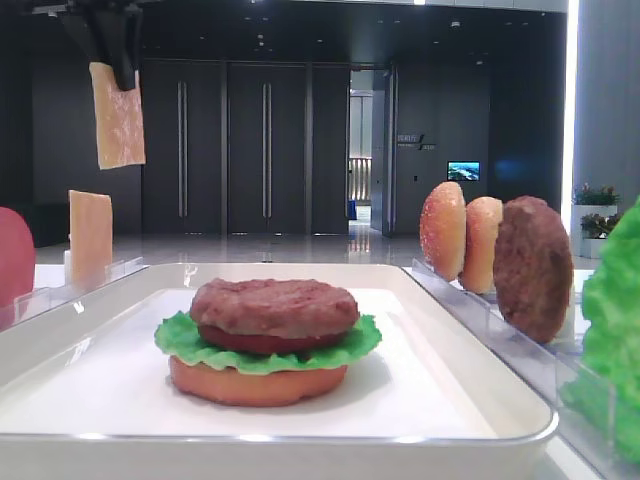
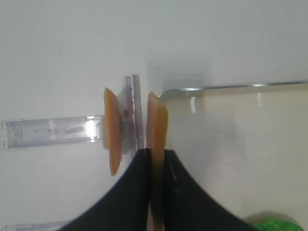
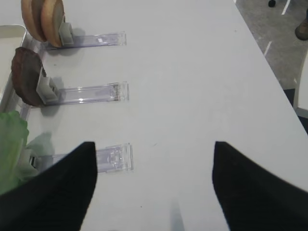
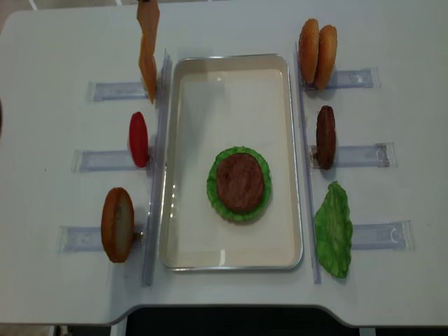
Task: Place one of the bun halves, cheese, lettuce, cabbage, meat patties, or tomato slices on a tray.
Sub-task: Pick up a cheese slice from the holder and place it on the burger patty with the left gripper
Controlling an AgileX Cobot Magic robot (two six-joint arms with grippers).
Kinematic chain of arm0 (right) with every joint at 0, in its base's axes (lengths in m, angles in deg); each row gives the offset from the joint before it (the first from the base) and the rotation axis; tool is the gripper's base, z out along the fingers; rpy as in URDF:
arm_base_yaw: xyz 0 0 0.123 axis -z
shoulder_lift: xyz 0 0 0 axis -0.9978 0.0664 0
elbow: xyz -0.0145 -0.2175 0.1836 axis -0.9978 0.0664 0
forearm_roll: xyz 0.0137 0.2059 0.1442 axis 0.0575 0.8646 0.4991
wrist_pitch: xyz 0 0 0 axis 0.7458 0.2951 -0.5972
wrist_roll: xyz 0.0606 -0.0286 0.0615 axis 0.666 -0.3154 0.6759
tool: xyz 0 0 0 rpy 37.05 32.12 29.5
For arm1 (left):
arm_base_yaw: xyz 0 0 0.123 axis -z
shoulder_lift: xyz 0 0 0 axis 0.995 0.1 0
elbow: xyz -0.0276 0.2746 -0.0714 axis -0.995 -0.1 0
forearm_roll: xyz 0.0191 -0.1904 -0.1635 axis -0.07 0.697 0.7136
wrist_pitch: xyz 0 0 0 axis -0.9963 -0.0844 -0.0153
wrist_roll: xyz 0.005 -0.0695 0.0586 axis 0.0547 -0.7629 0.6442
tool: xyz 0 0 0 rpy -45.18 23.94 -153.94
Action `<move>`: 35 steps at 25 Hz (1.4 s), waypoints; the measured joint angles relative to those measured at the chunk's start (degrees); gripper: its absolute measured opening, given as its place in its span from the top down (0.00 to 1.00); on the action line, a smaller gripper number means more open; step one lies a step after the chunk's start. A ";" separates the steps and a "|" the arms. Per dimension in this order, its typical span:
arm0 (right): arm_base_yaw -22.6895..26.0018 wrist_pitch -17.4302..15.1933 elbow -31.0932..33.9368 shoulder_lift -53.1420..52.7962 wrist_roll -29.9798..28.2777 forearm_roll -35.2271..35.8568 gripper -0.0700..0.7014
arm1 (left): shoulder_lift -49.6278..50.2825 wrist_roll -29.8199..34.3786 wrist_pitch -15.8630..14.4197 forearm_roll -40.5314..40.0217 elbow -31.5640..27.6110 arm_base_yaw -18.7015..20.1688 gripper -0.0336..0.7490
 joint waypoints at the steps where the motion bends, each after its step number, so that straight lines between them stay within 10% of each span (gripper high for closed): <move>1: 0.00 0.00 0.00 0.00 0.00 0.00 0.28 | -1.44 0.00 0.00 0.55 -1.21 0.00 0.91; 27: 0.00 0.00 0.00 0.00 0.00 0.00 0.28 | -21.98 15.32 0.10 31.08 -33.54 0.00 0.91; 35: 0.00 0.00 0.00 0.00 0.00 0.00 0.28 | -22.05 32.77 11.82 51.23 -46.98 0.00 0.91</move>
